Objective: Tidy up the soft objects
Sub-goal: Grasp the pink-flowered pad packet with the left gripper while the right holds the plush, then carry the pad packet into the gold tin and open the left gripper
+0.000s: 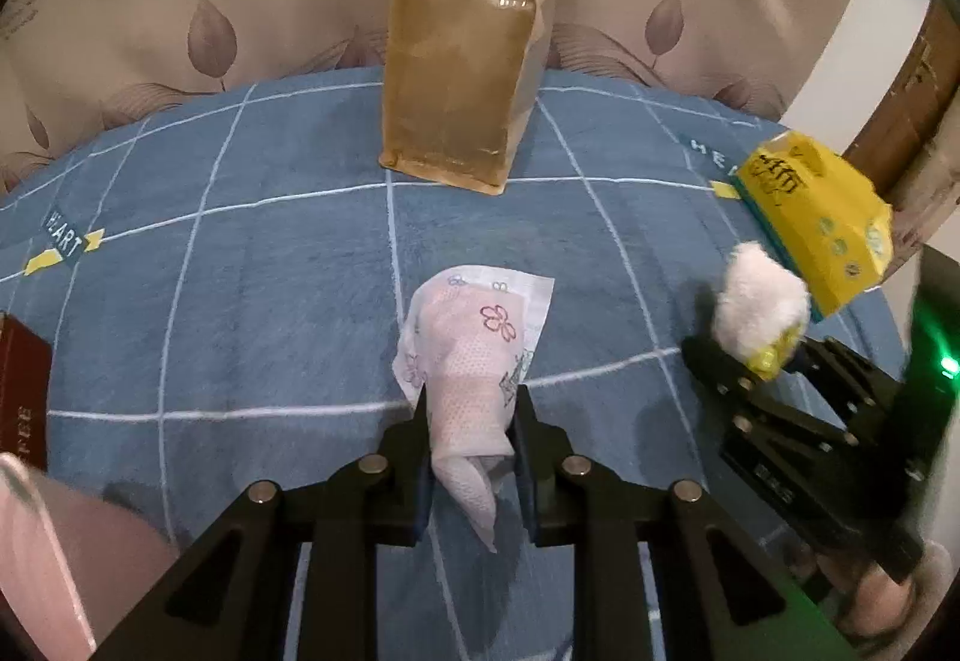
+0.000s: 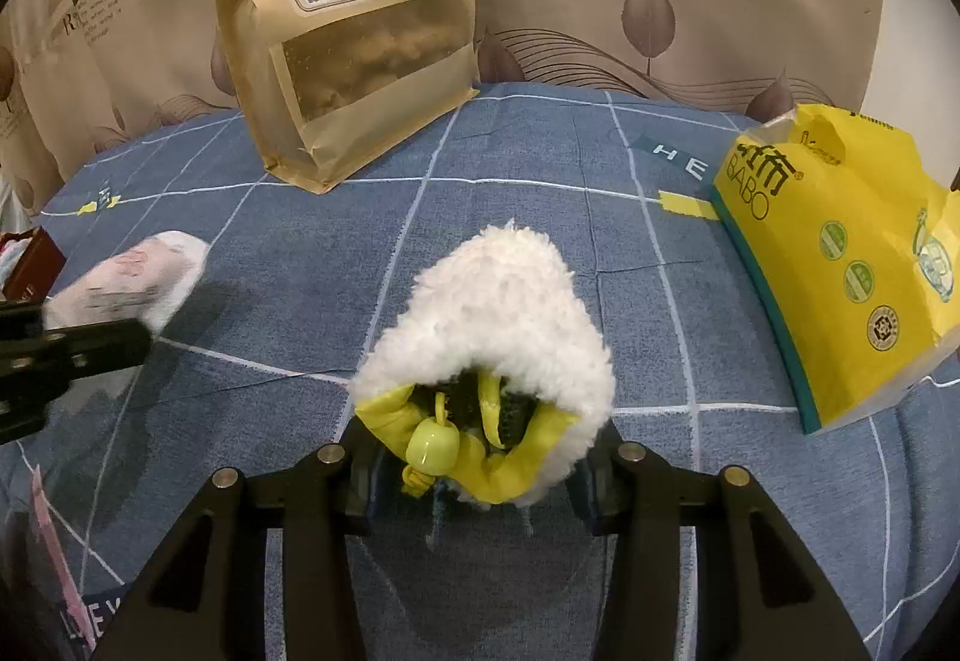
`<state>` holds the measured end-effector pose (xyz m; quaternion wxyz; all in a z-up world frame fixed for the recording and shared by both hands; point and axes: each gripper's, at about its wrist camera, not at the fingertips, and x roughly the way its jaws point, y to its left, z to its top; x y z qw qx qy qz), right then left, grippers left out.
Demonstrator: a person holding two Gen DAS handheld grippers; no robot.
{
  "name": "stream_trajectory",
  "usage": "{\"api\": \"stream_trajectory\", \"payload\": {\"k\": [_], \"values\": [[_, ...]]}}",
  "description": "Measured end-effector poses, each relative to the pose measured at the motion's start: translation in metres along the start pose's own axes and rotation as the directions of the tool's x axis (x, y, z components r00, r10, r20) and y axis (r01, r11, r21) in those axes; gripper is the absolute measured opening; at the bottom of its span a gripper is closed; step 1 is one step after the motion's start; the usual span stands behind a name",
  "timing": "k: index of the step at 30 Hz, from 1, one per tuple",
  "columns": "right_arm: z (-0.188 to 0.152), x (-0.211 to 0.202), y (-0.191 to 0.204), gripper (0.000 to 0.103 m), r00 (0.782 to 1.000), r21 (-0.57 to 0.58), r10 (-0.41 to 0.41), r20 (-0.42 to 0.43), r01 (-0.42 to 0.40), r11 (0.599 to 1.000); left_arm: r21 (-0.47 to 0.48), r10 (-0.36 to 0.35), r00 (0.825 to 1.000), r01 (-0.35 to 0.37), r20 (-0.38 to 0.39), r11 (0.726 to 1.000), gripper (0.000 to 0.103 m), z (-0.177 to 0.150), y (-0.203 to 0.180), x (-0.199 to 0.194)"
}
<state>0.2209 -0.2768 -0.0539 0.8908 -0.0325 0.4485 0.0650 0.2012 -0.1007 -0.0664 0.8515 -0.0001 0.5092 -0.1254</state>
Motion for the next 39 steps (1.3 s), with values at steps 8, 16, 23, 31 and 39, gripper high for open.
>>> {"api": "stream_trajectory", "payload": {"k": [8, 16, 23, 31, 39], "values": [[-0.001, -0.001, 0.001, 0.044, 1.0, -0.007, -0.011, -0.001, 0.011, 1.0, 0.033, -0.022, 0.999, 0.021, 0.027, 0.999, 0.022, -0.01, -0.004, -0.039], [-0.002, -0.001, 0.002, 0.044, 1.0, -0.011, -0.022, -0.001, 0.022, 1.0, 0.052, -0.017, 0.998, 0.013, 0.066, 0.999, 0.022, -0.017, -0.001, -0.082], [-0.001, -0.001, 0.003, 0.044, 1.0, -0.014, -0.026, -0.001, 0.026, 1.0, 0.053, -0.005, 0.995, 0.0, 0.095, 0.999, 0.022, -0.028, 0.016, -0.118], [-0.002, -0.001, 0.002, 0.044, 1.0, -0.017, -0.028, -0.001, 0.028, 0.999, 0.022, 0.043, 0.991, -0.046, 0.128, 0.999, 0.022, -0.033, 0.047, -0.152], [-0.002, 0.0, 0.003, 0.044, 0.999, -0.018, -0.036, -0.001, 0.036, 0.999, -0.041, 0.131, 0.979, -0.126, 0.154, 0.991, 0.022, -0.044, 0.096, -0.18]]}}
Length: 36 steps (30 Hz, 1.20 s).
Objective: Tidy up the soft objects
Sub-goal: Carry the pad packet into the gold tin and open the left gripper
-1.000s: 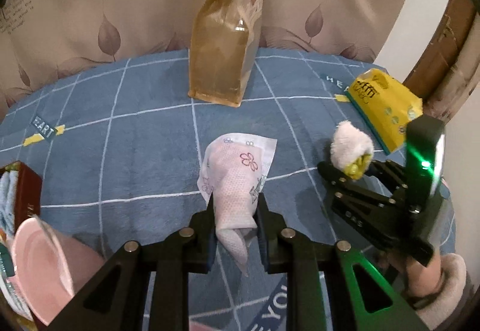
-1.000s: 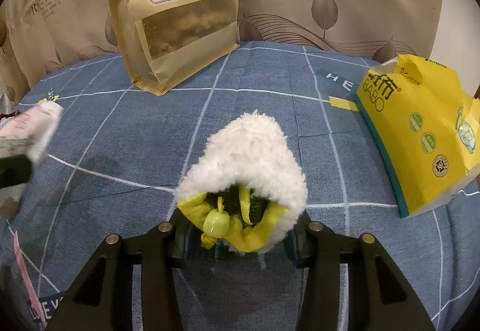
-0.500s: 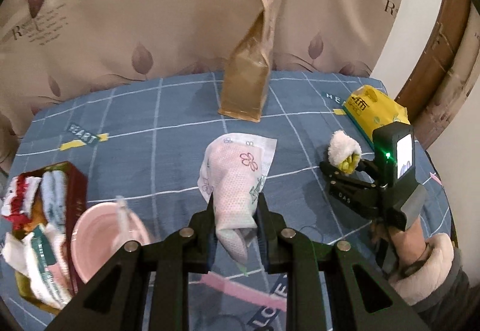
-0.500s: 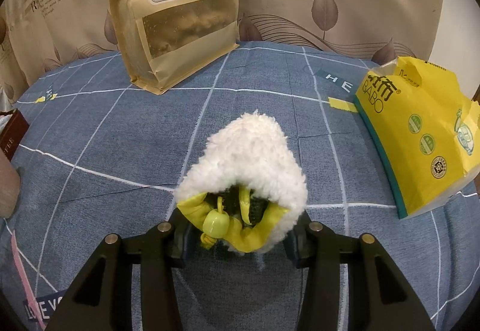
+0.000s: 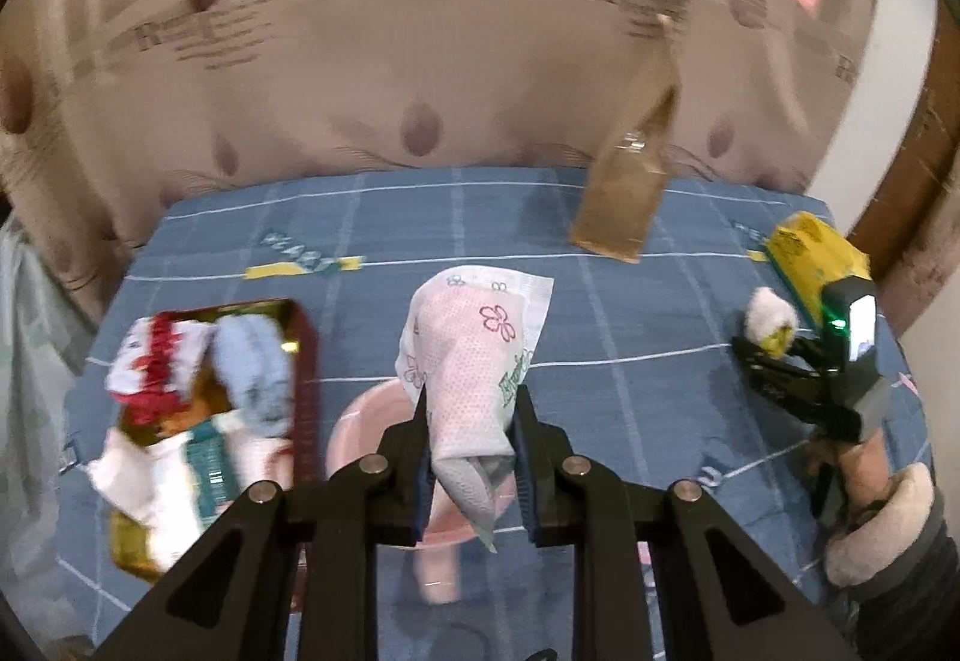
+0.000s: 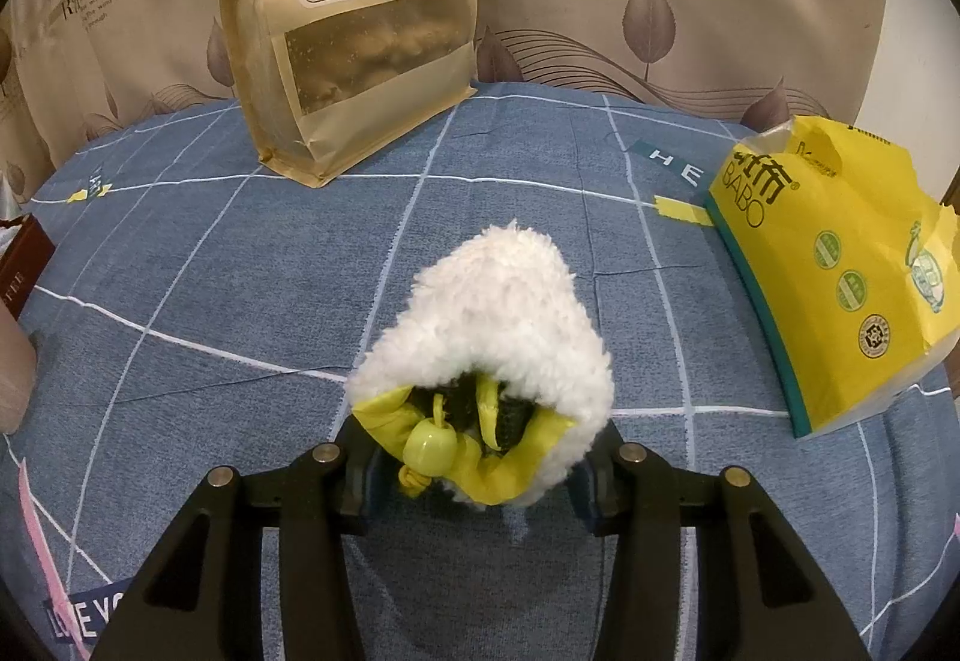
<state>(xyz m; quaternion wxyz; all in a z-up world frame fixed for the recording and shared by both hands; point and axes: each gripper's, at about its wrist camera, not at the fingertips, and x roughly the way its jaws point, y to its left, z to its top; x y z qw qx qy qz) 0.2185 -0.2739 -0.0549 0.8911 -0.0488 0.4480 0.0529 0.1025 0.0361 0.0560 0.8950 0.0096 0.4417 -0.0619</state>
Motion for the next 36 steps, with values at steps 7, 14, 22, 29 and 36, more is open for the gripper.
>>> {"api": "stream_trajectory", "payload": {"k": [7, 14, 22, 29, 36], "values": [[0.001, 0.0, 0.0, 0.044, 1.0, -0.001, -0.003, 0.0, 0.003, 1.0, -0.051, 0.11, 0.994, -0.11, -0.013, 0.993, 0.022, -0.009, 0.056, -0.008], [0.001, 0.0, 0.0, 0.045, 1.0, 0.0, -0.002, 0.0, 0.002, 1.0, -0.123, 0.207, 0.977, -0.211, -0.047, 0.97, 0.022, -0.014, 0.117, -0.009], [0.001, 0.001, 0.0, 0.046, 1.0, -0.001, -0.004, -0.001, 0.004, 1.0, -0.184, 0.264, 0.961, -0.274, -0.078, 0.944, 0.022, -0.018, 0.165, 0.004], [0.002, 0.001, 0.0, 0.046, 1.0, -0.001, -0.004, -0.001, 0.004, 1.0, -0.195, 0.249, 0.962, -0.266, -0.107, 0.944, 0.022, -0.026, 0.182, 0.023], [0.002, 0.001, -0.001, 0.049, 1.0, -0.002, -0.015, -0.002, 0.015, 1.0, -0.2, 0.241, 0.961, -0.265, -0.134, 0.943, 0.023, -0.036, 0.188, 0.039]]}}
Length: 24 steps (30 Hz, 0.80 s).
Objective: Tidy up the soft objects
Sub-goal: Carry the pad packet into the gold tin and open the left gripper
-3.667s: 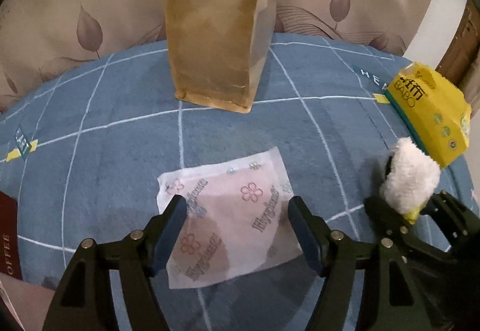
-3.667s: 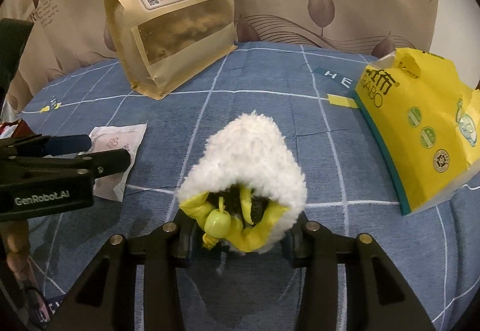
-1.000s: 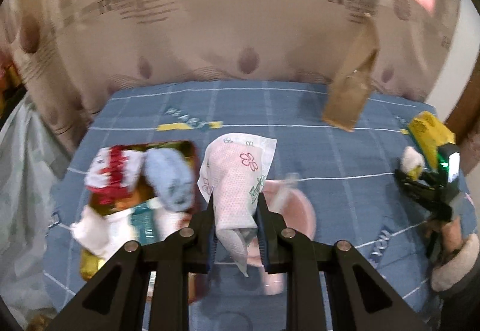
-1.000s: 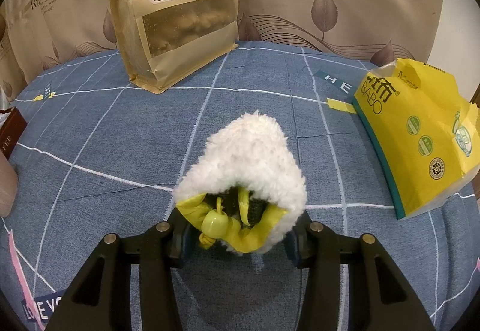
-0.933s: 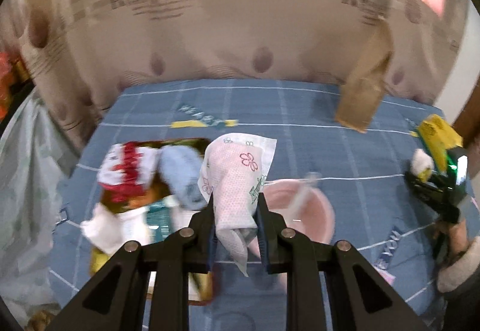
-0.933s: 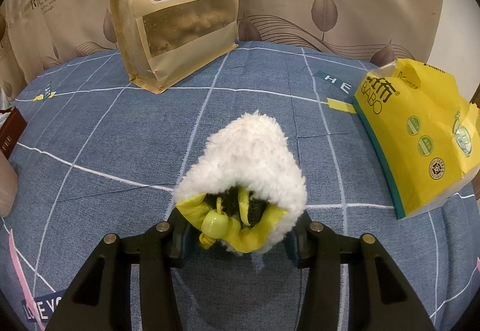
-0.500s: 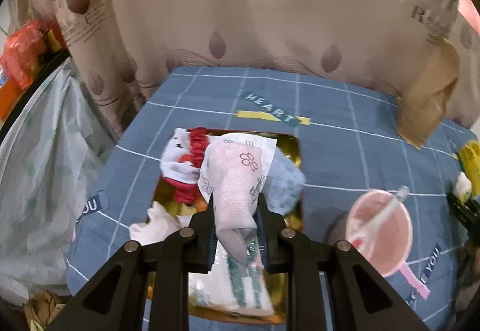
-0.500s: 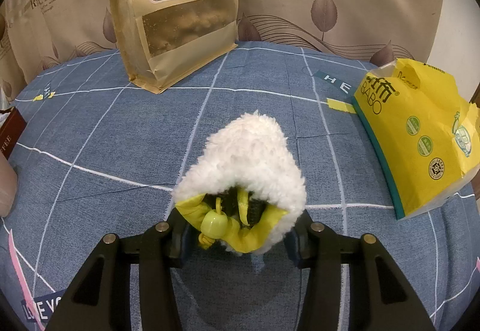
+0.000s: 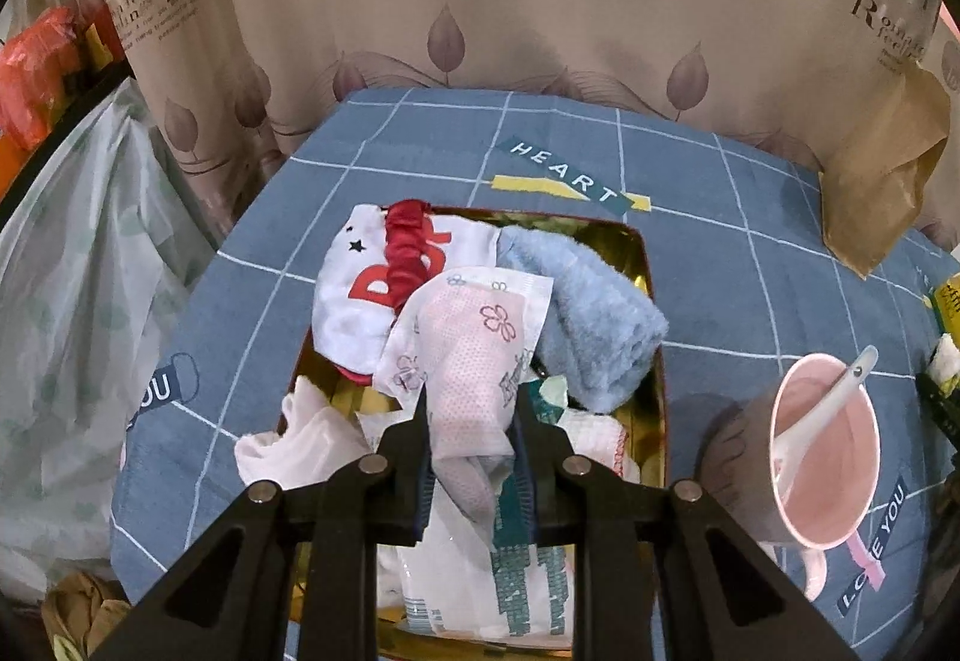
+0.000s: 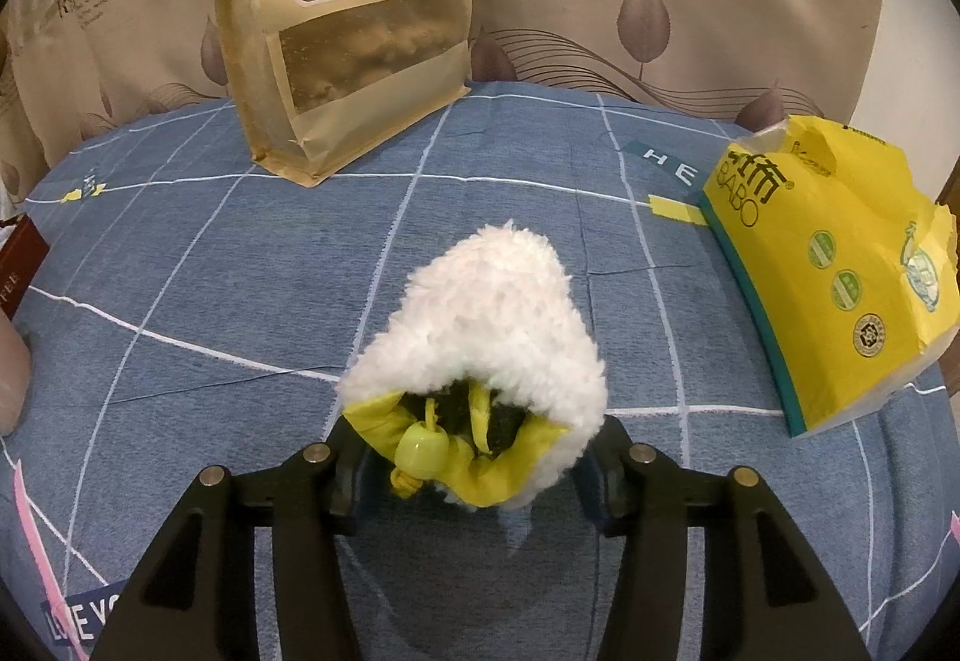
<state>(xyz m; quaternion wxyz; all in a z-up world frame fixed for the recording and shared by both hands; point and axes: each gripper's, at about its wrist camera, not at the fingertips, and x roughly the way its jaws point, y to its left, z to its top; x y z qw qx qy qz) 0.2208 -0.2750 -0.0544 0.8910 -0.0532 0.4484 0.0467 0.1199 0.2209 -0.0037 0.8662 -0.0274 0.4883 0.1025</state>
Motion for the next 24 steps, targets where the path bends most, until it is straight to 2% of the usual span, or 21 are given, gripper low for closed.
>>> {"api": "stream_trajectory", "payload": {"k": [3, 5, 11, 15, 21, 24], "values": [[0.0, 0.0, 0.0, 0.049, 1.0, 0.001, 0.0, 0.0, 0.0, 1.0, -0.004, -0.006, 1.0, 0.006, 0.0, 1.0, 0.033, -0.002, 0.004, 0.002], [0.0, 0.0, 0.0, 0.05, 1.0, 0.0, -0.003, -0.001, 0.003, 1.0, -0.006, -0.007, 1.0, 0.007, 0.011, 1.0, 0.057, -0.004, 0.006, 0.0], [0.0, 0.0, -0.001, 0.052, 1.0, 0.004, -0.006, -0.002, 0.006, 1.0, 0.036, -0.046, 0.996, 0.044, 0.078, 0.998, 0.06, -0.011, 0.006, -0.019], [0.0, 0.0, -0.003, 0.052, 1.0, 0.007, -0.002, -0.001, 0.002, 1.0, 0.036, -0.024, 0.994, 0.02, 0.108, 0.999, 0.06, -0.016, 0.009, -0.033], [-0.001, -0.003, 0.005, 0.03, 1.0, -0.025, -0.009, 0.015, 0.009, 1.0, 0.032, 0.042, 0.992, -0.046, 0.122, 0.998, 0.06, -0.036, 0.01, -0.049], [-0.001, -0.005, 0.01, 0.027, 1.0, -0.024, -0.002, 0.014, 0.002, 1.0, 0.039, 0.082, 0.986, -0.089, 0.146, 0.995, 0.06, -0.049, 0.007, -0.056]]}}
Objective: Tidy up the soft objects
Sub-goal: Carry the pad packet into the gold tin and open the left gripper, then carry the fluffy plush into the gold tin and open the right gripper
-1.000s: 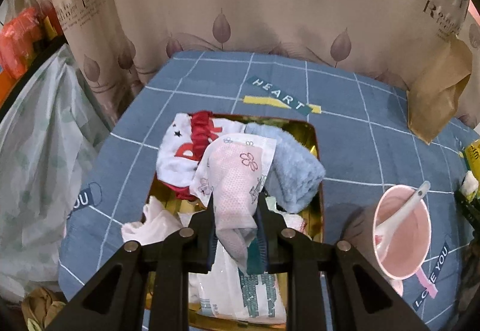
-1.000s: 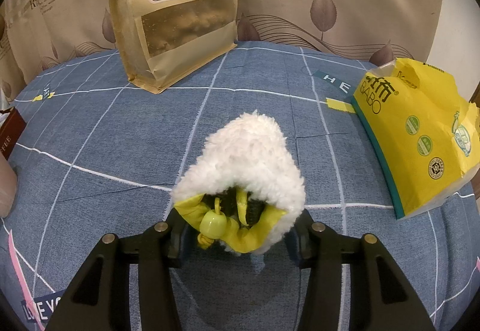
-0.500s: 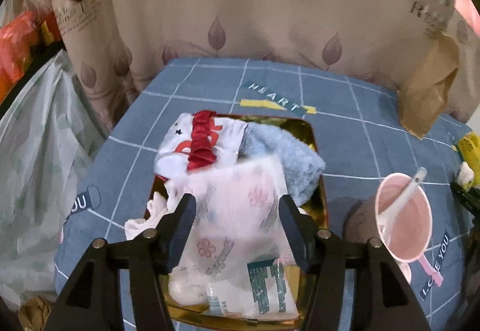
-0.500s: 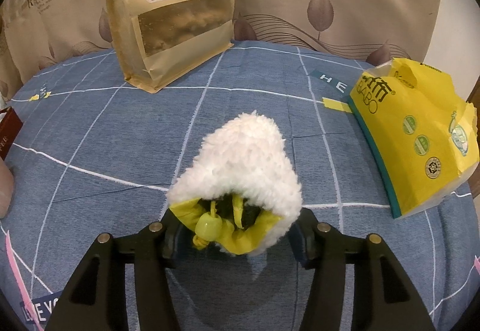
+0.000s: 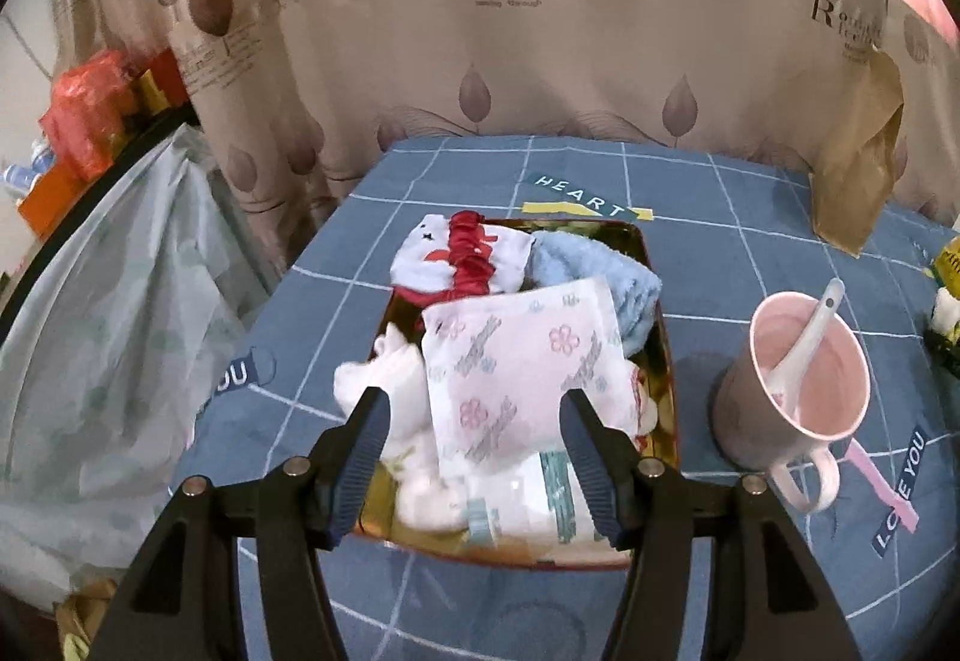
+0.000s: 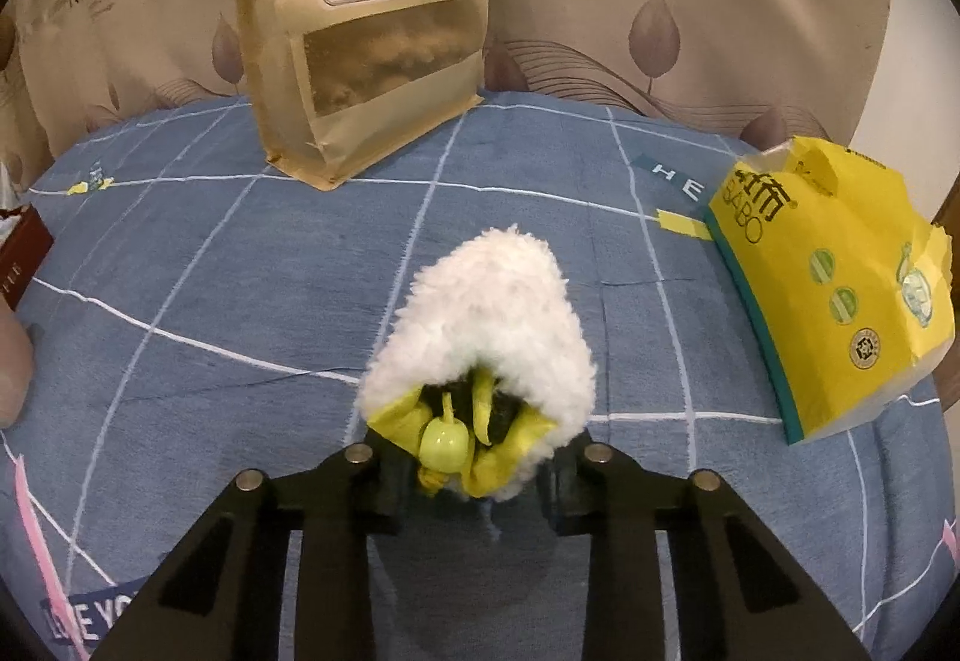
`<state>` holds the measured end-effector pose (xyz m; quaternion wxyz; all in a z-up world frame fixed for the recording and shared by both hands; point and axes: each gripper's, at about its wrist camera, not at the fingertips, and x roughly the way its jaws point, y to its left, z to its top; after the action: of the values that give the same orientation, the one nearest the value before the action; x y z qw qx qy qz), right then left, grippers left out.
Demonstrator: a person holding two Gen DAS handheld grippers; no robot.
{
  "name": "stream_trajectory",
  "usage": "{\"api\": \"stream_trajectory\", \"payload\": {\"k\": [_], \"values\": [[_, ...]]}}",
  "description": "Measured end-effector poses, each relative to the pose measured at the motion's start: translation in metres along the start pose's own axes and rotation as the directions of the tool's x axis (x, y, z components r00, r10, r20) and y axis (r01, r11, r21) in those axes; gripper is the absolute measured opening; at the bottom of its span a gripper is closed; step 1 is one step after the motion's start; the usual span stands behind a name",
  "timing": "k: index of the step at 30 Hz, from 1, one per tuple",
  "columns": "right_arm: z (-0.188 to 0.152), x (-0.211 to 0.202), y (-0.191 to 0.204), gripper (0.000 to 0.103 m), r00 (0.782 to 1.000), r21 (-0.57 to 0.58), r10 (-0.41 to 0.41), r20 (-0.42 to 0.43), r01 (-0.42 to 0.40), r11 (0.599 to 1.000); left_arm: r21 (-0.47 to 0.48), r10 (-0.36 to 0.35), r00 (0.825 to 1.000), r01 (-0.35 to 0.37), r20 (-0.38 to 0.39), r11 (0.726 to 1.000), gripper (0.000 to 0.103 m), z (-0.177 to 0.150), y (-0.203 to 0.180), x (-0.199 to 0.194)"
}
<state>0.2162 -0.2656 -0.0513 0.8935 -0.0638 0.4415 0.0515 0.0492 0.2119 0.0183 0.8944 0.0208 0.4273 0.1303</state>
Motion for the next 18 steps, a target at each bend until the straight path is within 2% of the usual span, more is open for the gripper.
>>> {"api": "stream_trajectory", "payload": {"k": [10, 18], "values": [[0.013, -0.035, 0.04, 0.025, 0.997, -0.065, 0.053, 0.055, -0.05, 0.997, -0.082, 0.015, 1.0, -0.013, 0.025, 0.997, 0.06, -0.019, 0.01, -0.016], [0.042, -0.078, 0.108, 0.025, 0.977, -0.147, 0.187, 0.104, -0.171, 0.974, -0.137, 0.042, 0.999, -0.041, 0.001, 0.99, 0.06, -0.028, 0.028, -0.011]]}}
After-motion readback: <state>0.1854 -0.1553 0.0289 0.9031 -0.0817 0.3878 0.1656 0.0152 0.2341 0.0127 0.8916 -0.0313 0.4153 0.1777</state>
